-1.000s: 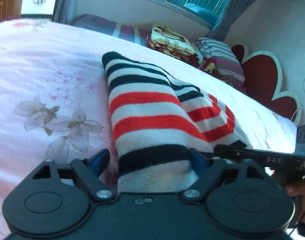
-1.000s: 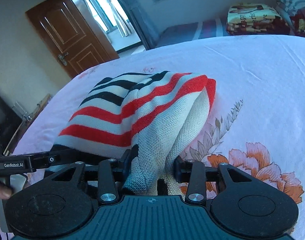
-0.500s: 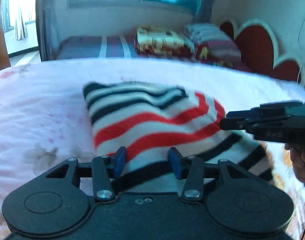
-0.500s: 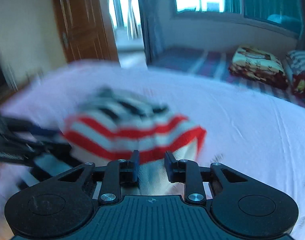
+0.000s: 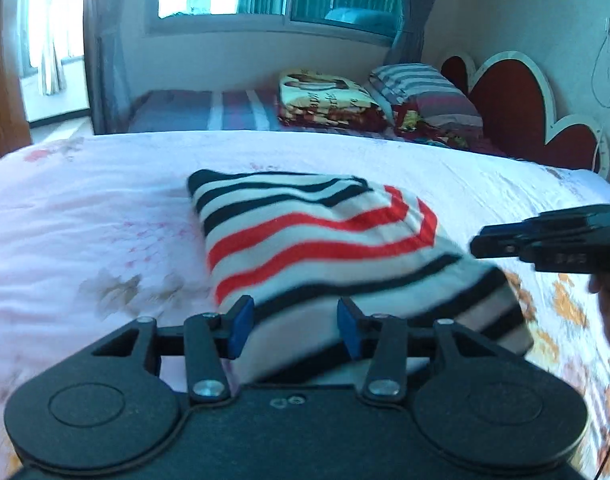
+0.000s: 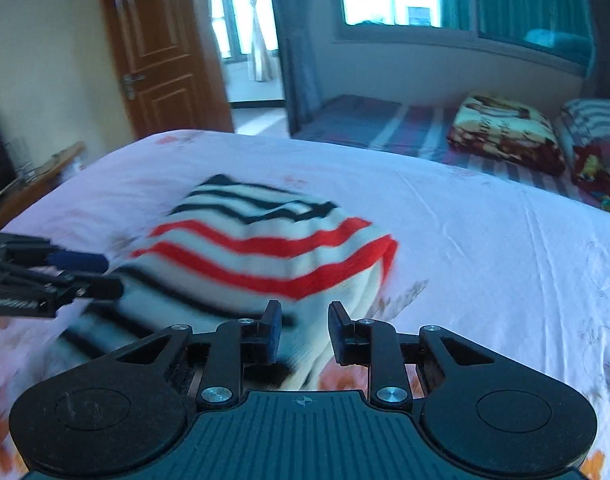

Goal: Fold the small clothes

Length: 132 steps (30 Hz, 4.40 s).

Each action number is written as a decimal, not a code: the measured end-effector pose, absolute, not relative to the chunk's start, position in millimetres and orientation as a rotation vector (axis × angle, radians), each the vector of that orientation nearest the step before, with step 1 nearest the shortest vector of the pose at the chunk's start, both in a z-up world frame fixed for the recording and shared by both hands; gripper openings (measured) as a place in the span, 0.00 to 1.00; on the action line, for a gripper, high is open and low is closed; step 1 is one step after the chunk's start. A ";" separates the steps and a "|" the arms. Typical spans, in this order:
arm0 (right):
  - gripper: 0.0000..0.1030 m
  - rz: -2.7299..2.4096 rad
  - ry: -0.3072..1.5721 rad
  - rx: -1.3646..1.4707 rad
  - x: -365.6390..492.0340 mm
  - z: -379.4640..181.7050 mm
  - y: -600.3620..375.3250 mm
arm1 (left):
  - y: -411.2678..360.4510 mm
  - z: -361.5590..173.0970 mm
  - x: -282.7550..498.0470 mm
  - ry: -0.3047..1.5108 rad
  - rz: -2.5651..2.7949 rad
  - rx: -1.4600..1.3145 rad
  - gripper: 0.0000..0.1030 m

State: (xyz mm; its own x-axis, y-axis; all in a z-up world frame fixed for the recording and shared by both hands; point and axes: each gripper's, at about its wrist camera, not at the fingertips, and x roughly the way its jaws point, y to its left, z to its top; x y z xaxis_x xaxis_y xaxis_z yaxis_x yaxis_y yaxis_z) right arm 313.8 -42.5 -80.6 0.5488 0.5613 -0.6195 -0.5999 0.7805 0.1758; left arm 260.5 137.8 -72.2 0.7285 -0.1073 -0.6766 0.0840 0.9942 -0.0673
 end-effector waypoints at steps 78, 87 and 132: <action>1.00 0.406 0.490 0.051 -42.8 60.0 -135.0 | 31.2 67.0 -44.2 0.460 0.081 0.004 0.99; 1.00 0.394 0.486 0.051 -43.8 61.6 -137.5 | 27.0 67.0 -40.8 0.452 0.065 0.013 0.99; 1.00 0.407 0.486 0.039 -43.0 62.0 -136.1 | 29.3 63.5 -40.9 0.446 0.062 0.014 0.99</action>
State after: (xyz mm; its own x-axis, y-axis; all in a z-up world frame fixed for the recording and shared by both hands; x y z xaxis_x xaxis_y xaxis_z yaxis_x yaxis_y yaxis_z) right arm -43.0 -136.1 62.0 0.8055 0.3896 -0.4466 -0.3715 0.9190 0.1318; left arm -40.9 29.3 63.5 0.9003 0.0629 -0.4307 -0.0567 0.9980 0.0271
